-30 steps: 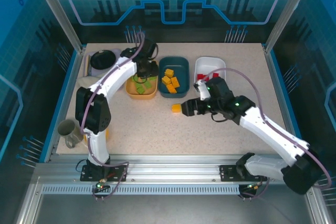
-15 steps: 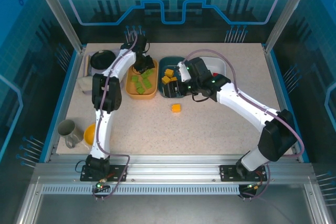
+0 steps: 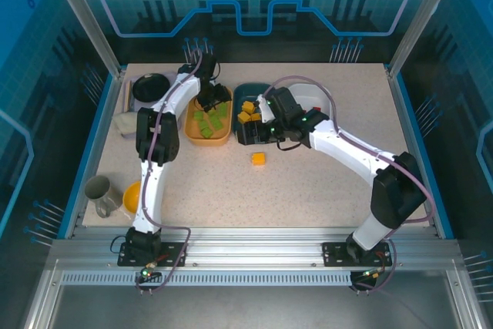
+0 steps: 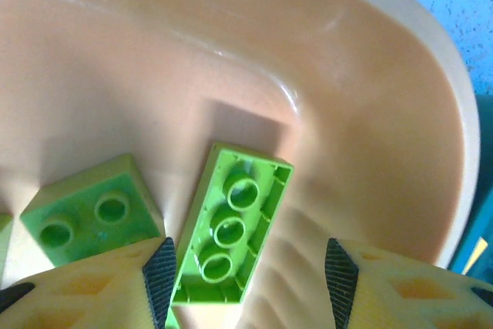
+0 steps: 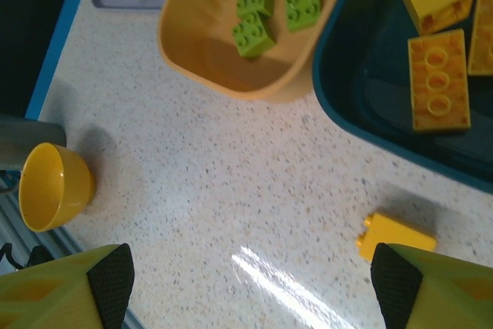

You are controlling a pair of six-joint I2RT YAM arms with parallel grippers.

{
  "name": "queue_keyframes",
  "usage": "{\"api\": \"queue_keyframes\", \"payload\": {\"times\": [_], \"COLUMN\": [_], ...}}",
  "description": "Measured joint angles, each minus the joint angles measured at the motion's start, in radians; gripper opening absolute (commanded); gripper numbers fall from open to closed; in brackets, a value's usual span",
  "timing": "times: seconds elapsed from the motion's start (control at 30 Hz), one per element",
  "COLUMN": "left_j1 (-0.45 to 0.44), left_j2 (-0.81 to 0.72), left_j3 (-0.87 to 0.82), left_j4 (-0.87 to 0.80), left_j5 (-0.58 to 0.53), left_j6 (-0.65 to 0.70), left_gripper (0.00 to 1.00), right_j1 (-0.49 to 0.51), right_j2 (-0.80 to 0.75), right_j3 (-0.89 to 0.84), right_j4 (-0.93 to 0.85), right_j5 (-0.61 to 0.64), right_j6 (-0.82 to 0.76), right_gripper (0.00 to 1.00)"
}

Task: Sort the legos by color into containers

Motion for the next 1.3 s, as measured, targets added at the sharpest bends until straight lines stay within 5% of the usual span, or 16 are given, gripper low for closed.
{"api": "queue_keyframes", "payload": {"times": [0.27, 0.6, 0.77, 0.97, 1.3], "left_j1": [-0.014, -0.082, -0.088, -0.095, -0.108], "left_j2": [-0.308, -1.022, -1.284, -1.489, -1.57], "left_j3": [-0.259, -0.898, -1.145, -1.279, -1.32], "left_j4": [0.05, 0.185, 0.174, 0.159, 0.146], "left_j5": [-0.005, 0.014, 0.018, 0.018, 0.018], "left_j6": [-0.064, -0.203, -0.266, -0.315, -0.355], "left_gripper": [0.62, 0.76, 0.89, 0.89, 0.89], "right_j1": [0.048, 0.093, 0.104, 0.106, 0.106], "right_j2": [0.01, 0.162, 0.211, 0.261, 0.345], "right_j3": [-0.055, -0.013, -0.013, -0.013, 0.018], "right_j4": [0.054, -0.12, -0.135, -0.145, -0.14], "right_j5": [0.097, 0.293, 0.326, 0.367, 0.408], "right_j6": [0.004, 0.057, 0.083, 0.108, 0.125], "right_gripper": [0.87, 0.93, 0.87, 0.71, 0.49]}}
